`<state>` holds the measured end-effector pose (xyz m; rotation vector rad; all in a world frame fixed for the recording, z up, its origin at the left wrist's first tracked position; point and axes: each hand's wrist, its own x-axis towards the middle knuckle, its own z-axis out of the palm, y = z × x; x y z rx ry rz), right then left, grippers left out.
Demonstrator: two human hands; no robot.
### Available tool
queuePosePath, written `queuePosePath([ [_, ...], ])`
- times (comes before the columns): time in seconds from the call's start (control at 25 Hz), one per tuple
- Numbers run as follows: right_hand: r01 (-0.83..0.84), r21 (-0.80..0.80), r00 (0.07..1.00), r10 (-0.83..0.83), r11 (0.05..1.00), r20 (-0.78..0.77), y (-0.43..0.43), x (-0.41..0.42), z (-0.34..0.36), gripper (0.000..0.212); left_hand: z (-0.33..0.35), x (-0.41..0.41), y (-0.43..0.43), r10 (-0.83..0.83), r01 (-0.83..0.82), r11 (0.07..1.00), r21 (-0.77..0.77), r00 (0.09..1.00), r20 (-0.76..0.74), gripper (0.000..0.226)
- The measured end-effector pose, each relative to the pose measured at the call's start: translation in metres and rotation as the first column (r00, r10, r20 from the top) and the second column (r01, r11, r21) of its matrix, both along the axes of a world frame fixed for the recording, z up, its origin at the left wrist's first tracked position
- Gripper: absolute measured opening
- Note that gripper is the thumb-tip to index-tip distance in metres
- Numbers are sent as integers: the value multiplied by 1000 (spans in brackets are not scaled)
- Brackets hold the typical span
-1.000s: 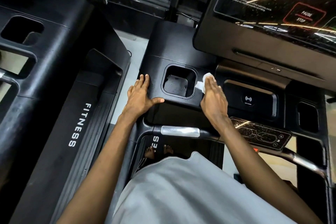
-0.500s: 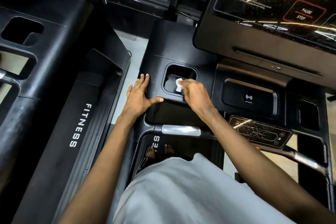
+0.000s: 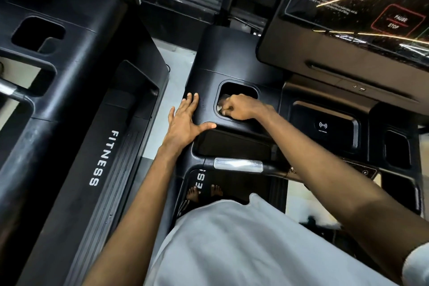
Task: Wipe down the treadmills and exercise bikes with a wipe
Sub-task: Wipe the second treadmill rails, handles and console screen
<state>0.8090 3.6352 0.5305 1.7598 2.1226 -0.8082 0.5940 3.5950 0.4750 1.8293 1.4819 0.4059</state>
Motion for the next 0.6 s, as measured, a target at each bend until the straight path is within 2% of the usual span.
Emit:
queuePosePath([
  [0.12,-68,70,994,61,995,92,0,1,-3,14,1,0,-1,-5,5,1000,2,1000,2,109],
  [0.24,-82,127,974,52,988,221,-4,1,-2,23,0,1,-2,-8,8,1000,-3,1000,-8,109],
  [0.36,-24,19,917,15,1000,398,-6,-7,15,28,0,-1,-1,-4,4,1000,-6,1000,-6,110],
  [0.44,2,-88,898,37,996,439,-4,-18,26,21,0,-1,-3,-1,1,1000,-1,1000,-8,110],
  [0.48,37,-148,900,31,988,435,-2,-23,29,14,0,-1,-2,-2,2,1000,-3,1000,-9,110],
  [0.6,178,-231,935,-91,956,343,0,-21,30,15,2,0,-1,-14,14,1000,3,999,-31,110],
])
